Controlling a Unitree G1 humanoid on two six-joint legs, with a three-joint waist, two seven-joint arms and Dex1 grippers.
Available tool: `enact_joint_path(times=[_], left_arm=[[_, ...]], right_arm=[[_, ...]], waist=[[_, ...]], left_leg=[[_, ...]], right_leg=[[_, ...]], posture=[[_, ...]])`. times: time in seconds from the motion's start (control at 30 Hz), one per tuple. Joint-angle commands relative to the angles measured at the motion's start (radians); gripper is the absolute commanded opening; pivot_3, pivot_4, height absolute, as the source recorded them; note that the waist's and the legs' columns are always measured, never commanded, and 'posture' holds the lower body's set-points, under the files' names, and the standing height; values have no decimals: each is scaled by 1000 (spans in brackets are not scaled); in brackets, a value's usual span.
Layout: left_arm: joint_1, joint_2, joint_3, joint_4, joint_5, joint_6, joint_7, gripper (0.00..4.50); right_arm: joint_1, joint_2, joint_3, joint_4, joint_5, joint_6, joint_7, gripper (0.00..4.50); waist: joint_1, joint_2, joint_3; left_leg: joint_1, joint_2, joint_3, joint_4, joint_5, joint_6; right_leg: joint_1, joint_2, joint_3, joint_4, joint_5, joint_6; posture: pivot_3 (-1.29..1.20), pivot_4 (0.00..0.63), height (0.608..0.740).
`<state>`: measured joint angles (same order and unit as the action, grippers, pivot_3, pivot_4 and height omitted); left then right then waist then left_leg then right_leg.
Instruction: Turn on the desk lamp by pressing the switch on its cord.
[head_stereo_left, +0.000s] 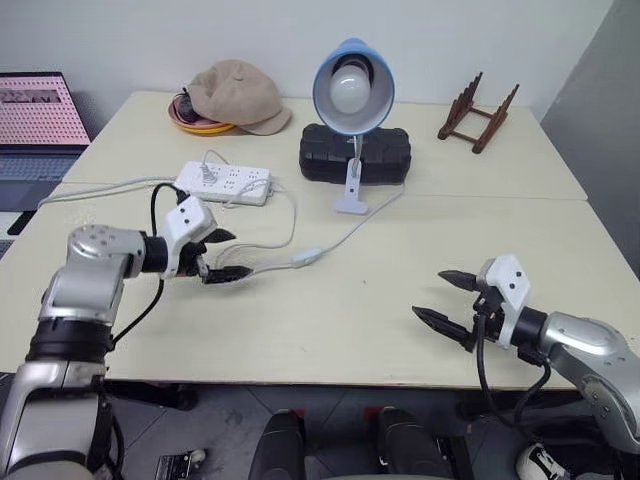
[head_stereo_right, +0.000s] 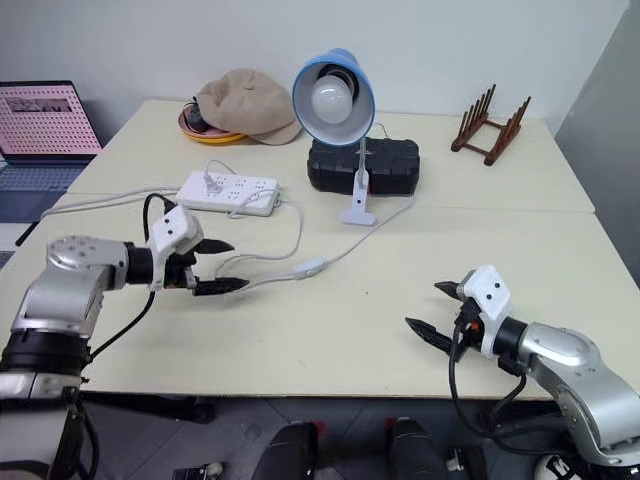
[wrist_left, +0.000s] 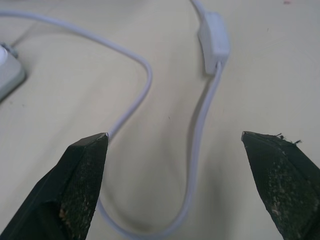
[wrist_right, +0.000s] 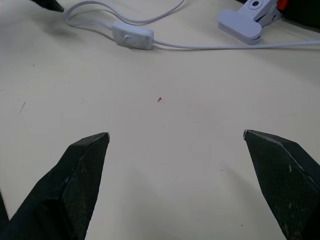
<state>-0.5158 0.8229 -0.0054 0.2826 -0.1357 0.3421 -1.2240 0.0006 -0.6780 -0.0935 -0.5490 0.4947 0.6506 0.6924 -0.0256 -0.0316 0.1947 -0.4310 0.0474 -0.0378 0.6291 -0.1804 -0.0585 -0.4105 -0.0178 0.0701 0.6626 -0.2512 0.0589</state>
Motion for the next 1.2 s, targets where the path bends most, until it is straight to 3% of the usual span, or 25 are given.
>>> enact_joint_path(times=[0.03, 0.47, 0.73, 1.07, 1.2], left_arm=[[-16, 6, 16, -66, -28, 13, 12, 4428], [-76, -16, -61, -35, -7, -28, -20, 4428], [-192, -110, -188, 145, 94, -181, -13, 4428], [-297, -222, -248, 368, 167, -338, -2, 4428], [-313, -222, -247, 403, 170, -364, -38, 3778]], right_arm=[[-13, -1, 0, 0, 6, -27, 18, 4500], [3, 15, 5, -28, 9, -23, -3, 4500], [1, 44, 43, -67, 0, -6, -50, 4500], [4, 54, 44, -93, 6, 15, -89, 4500], [14, 51, 38, -103, 10, 19, -97, 4500]], waist=[[0, 0, 0], [-3, 0, 0], [-3, 0, 0], [-4, 0, 0], [-5, 0, 0]], left_leg=[[0, 0, 0, 0, 0, 0], [0, 0, 0, -1, 0, 0], [0, 0, 1, 0, 0, 0], [0, 0, 0, 0, 0, 0], [0, 0, 0, 0, 0, 0]], right_leg=[[0, 0, 0, 0, 0, 0], [0, 0, 0, 0, 0, 0], [0, 0, 0, 0, 0, 0], [0, 1, 1, 0, 0, 0], [0, 1, 0, 0, 0, 0]], posture=[[0, 150, 740], [0, 150, 740], [0, 150, 740], [0, 150, 740], [0, 150, 740]])
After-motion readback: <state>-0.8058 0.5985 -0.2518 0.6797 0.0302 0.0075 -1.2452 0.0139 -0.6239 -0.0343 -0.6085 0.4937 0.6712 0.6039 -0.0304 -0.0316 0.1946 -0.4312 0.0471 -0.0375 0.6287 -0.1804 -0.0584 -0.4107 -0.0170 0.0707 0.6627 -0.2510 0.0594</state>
